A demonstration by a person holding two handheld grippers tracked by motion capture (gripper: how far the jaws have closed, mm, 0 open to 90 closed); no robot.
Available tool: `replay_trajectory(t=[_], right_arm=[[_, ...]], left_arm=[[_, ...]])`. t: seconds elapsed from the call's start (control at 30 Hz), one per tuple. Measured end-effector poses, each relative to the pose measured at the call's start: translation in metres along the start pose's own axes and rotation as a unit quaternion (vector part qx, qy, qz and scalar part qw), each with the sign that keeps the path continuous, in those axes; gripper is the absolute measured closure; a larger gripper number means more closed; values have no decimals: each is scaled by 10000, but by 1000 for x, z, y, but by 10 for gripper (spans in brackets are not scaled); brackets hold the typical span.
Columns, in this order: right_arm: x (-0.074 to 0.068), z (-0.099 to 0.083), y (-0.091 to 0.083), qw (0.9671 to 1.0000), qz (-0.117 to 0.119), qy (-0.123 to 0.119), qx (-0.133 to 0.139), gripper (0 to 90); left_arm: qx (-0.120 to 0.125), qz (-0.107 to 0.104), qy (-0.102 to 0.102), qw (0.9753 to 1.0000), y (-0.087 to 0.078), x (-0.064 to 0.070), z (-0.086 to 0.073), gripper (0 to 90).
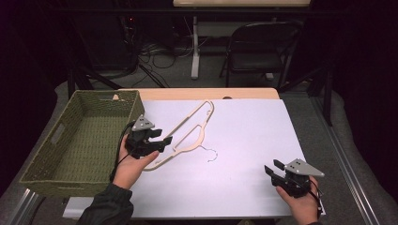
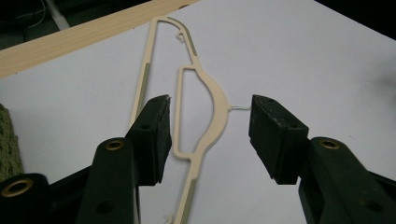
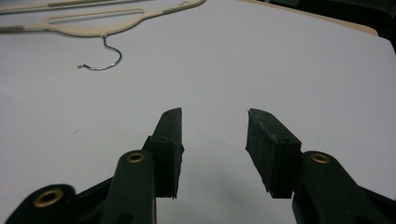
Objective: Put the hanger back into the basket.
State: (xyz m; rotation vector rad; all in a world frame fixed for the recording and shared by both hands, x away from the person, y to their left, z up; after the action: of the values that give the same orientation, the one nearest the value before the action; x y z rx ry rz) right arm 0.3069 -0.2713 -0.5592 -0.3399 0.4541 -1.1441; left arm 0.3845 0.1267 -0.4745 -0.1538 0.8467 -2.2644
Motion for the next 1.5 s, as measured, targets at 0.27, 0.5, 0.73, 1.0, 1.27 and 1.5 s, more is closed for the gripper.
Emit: replay_trajectory(t=[0.27, 0.5, 0.73, 1.0, 1.27, 1.5], right_arm=[[0, 0, 1, 10000, 11, 4, 15, 552], [1, 0, 1, 10000, 2, 34, 25, 550], [2, 0, 2, 10000, 27, 65, 54, 548], [2, -1, 2, 10000, 37, 77, -19, 544], [3, -1, 2, 9999, 60, 85, -32, 544], [3, -2, 2, 9998, 80, 101, -120, 544]], left_arm=[[-420, -119, 30, 9990, 14, -7, 8, 481], [-742, -125, 10, 9972, 28, -13, 6, 489], [-1040, -129, -22, 9945, 46, -19, 1, 505], [-1275, -192, -29, 9917, 61, -20, 2, 517], [-1731, -233, 19, 9846, 89, -22, -3, 545], [-2116, -302, -15, 9769, 109, -24, -15, 577]])
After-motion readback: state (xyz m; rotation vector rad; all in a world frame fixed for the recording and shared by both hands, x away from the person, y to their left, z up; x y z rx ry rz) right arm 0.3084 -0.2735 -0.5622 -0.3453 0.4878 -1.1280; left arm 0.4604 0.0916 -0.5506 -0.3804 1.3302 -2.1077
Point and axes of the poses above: each handheld gripper's, and its own axes: y roughly forward along the jaws, z roughly out of its top, x roughly to its right, the point moved 6 cm from there along y, roughly forward along the jaws, and after that the axes turned 14 degrees about y, right-handed, at the moved point
